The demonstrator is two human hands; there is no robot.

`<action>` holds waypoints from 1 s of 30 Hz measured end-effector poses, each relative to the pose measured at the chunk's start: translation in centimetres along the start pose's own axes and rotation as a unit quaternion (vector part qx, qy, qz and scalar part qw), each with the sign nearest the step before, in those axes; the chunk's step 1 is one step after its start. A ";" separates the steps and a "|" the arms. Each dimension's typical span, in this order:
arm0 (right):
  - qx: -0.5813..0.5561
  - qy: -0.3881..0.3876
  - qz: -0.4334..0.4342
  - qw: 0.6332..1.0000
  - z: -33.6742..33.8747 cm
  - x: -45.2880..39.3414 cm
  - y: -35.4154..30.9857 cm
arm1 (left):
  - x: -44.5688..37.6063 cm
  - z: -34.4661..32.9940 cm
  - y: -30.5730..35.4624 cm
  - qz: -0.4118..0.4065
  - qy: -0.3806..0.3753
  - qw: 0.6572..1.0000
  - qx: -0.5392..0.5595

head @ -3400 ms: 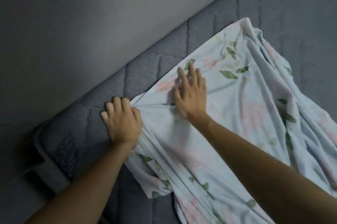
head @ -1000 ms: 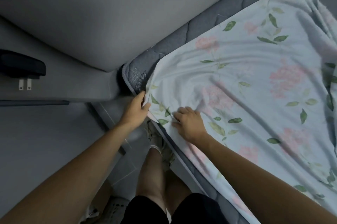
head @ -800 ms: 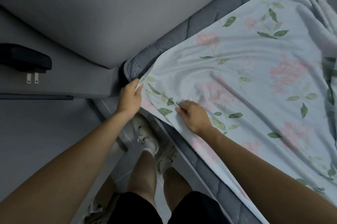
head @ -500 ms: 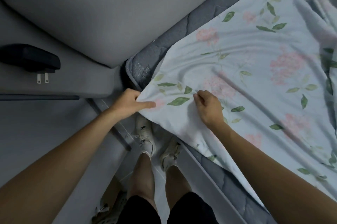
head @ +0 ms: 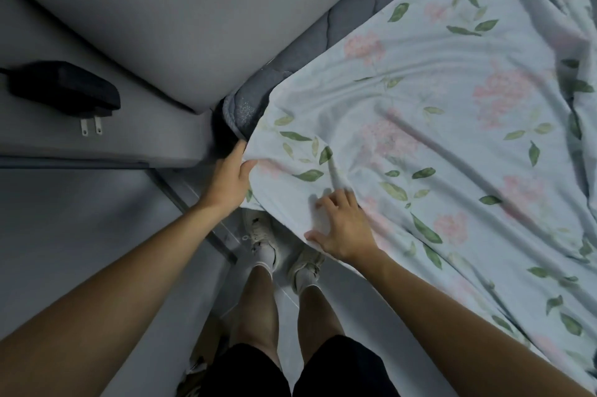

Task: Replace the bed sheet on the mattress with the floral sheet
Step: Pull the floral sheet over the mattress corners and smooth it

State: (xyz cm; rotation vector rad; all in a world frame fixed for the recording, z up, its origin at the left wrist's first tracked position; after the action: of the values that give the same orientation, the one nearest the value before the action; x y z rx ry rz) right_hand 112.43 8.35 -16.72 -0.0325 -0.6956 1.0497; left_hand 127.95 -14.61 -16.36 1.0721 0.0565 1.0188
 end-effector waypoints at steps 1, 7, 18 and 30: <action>0.002 0.019 -0.014 1.000 -0.3 0.2 0.1 | 0.0 0.2 -0.7 0.002 -0.004 1.000 -0.013; -0.029 0.068 -0.008 0.997 -1.6 0.8 0.2 | 1.3 0.0 -1.8 0.118 -0.075 0.984 0.108; -0.243 0.190 -0.157 0.938 3.7 0.0 3.7 | 2.8 -2.3 -1.2 0.101 -0.079 0.981 0.146; -0.224 0.256 -0.286 0.896 4.8 -3.9 7.9 | -2.1 -7.6 3.2 0.102 -0.127 0.977 0.139</action>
State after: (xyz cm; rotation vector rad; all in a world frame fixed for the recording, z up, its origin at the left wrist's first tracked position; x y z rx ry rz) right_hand 102.44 7.85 -17.61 -0.4640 -0.4044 0.2694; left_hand 120.89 -10.53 -18.82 1.4810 -0.1252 1.0698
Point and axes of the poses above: each hand's wrist, its own x-axis away from the middle knuckle, its own z-axis out of the back of the hand, y = z × x, the point moved 3 cm from there along -x, towards the middle knuckle, and after that the axes turned 4 degrees about y, right-handed, at the moved point
